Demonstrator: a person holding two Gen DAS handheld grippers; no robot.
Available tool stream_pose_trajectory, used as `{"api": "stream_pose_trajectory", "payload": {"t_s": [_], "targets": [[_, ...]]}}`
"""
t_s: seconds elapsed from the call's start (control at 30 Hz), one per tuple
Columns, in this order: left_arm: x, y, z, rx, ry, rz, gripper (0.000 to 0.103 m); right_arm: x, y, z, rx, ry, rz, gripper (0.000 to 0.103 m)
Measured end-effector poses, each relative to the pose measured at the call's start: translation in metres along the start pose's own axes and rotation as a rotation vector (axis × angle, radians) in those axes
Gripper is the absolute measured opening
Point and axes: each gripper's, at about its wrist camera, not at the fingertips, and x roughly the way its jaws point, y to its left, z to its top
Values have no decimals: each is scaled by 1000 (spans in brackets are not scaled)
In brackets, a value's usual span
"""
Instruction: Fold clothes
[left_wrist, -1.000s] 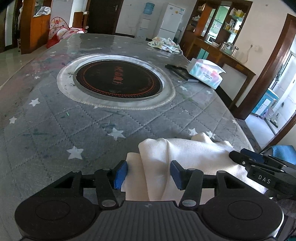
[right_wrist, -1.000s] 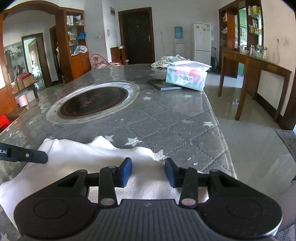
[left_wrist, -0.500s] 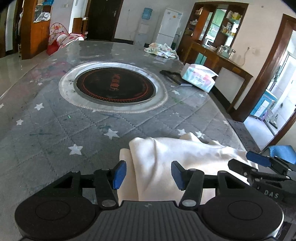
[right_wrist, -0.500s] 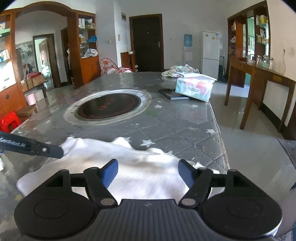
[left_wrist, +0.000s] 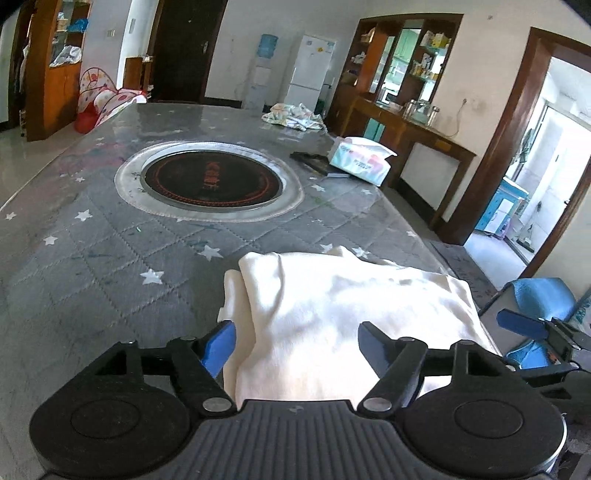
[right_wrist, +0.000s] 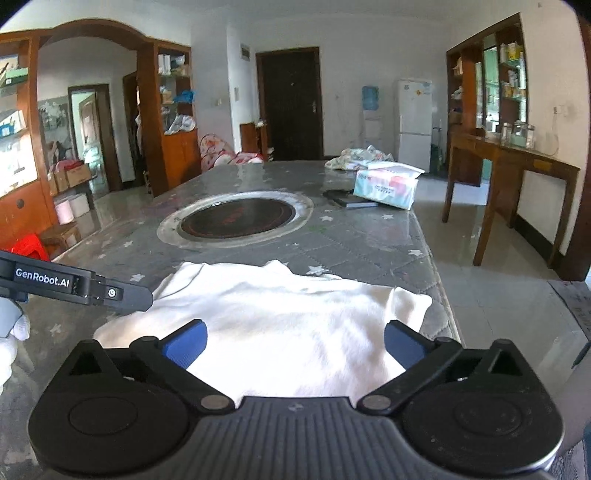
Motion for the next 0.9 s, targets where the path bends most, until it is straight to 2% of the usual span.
{"api": "stream_pose_trajectory", "payload": {"t_s": [0.07, 0.43, 0.63, 0.9], "targets": [[-8, -2, -4, 16, -16, 4, 85, -7, 3, -4, 7, -10, -7, 103], [-42, -13, -26, 98, -83, -27, 102, -45, 14, -19, 45, -91, -26, 103], [-57, -17, -39, 136, -120, -42, 103, -57, 17, -26, 70, -101, -20, 103], [-67, -20, -50, 148, -133, -16, 103, -67, 22, -38, 67, -98, -12, 103]]}}
